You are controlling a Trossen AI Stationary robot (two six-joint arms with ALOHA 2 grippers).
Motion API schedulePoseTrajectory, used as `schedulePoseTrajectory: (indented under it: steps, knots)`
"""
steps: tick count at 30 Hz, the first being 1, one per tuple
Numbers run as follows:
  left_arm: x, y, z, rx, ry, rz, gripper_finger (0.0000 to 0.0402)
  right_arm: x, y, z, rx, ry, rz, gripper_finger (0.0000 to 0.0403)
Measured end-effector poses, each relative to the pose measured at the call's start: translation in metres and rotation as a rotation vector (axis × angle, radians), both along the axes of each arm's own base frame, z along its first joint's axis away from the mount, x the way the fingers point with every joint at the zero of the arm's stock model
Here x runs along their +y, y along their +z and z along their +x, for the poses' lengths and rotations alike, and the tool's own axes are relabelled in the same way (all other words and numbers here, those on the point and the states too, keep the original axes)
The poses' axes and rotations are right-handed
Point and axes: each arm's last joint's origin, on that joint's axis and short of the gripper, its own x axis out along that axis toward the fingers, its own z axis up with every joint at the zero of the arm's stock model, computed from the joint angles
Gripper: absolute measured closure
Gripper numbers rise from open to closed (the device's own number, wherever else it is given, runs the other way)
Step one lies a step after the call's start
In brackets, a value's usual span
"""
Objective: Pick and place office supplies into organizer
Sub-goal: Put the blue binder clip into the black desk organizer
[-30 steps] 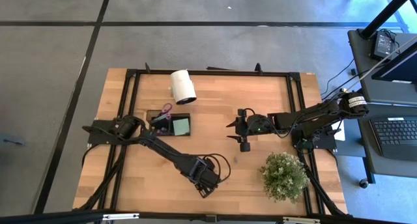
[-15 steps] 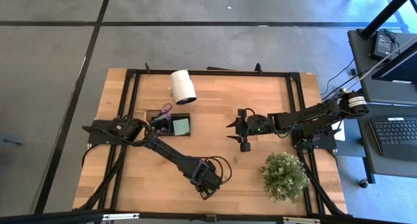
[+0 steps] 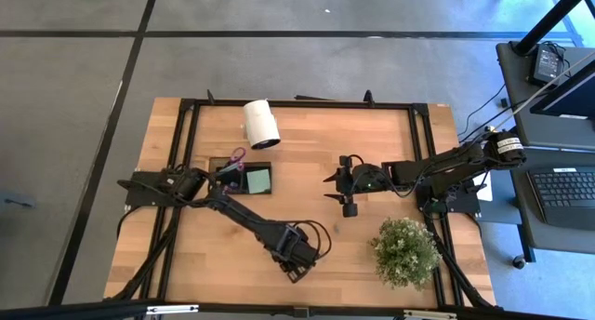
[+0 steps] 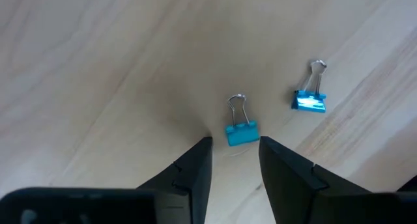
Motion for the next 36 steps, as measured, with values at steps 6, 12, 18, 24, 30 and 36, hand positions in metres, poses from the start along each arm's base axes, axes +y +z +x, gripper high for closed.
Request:
schedulePoseTrajectory:
  steps: [6,12,18,24,30,36]
  knots:
    - [0.005,0.0,0.002,0.009,0.061,-0.002,0.0295,0.0,0.0,0.0,0.0,0.0,0.0,0.0193]
    - [0.009,-0.004,0.004,0.023,0.075,0.001,0.0321,0.0,0.0,0.0,0.001,0.001,0.0,0.0193]
    - [0.017,-0.014,0.007,0.079,0.079,-0.052,0.0334,0.0,0.0,0.0,0.0,0.0,0.0,0.0193]
    - [0.024,-0.012,0.006,0.1,0.044,-0.037,0.0335,0.0,-0.001,-0.001,0.01,0.0,-0.001,0.0193]
    - [0.03,-0.012,0.001,0.136,-0.038,0.027,0.0336,0.0,-0.001,-0.001,0.012,0.0,-0.001,0.0193]
    - [0.029,-0.012,-0.002,0.139,-0.178,0.059,0.0336,0.0,-0.001,-0.001,0.013,0.0,-0.001,0.0193]
